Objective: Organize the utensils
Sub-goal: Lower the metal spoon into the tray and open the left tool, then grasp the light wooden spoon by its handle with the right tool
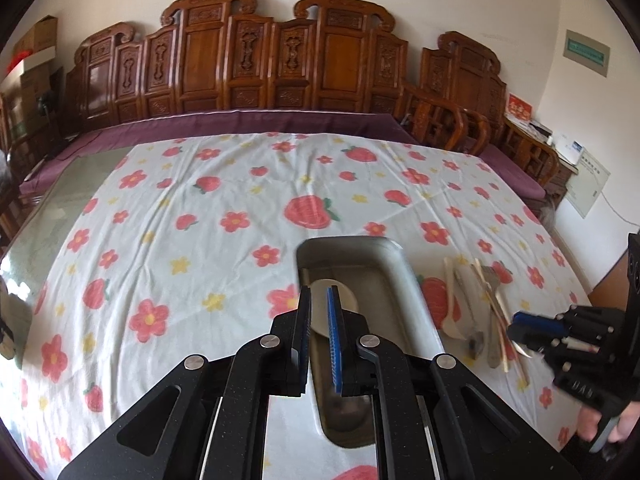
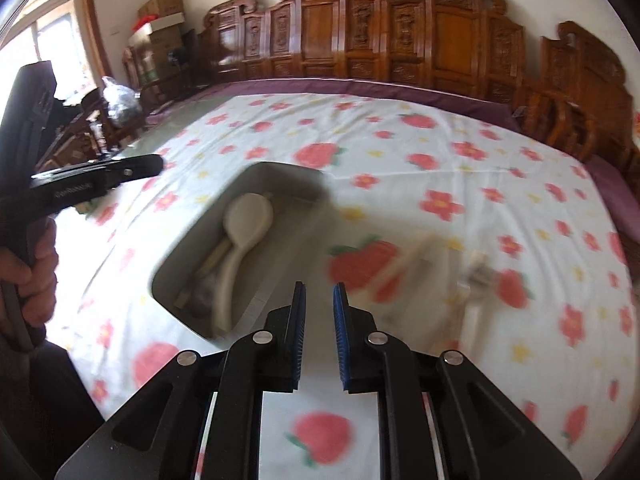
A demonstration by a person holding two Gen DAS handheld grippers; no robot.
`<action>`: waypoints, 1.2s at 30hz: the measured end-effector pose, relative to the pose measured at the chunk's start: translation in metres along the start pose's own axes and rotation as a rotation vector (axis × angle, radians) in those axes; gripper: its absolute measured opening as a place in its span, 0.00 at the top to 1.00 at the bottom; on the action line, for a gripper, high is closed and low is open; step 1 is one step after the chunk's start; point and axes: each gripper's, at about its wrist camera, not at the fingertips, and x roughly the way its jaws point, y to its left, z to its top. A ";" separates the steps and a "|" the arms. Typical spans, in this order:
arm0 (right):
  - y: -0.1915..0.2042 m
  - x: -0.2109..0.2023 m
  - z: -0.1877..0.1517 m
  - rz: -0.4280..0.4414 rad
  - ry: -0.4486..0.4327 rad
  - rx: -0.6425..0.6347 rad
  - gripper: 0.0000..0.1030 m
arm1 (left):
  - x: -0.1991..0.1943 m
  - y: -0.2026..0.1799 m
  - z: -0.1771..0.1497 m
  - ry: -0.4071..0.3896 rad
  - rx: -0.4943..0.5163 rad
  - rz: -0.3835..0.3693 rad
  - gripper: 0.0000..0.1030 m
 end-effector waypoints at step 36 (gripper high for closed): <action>-0.114 0.079 -0.035 -0.206 0.205 0.131 0.77 | 0.022 -0.126 -0.047 0.093 0.229 -0.160 0.45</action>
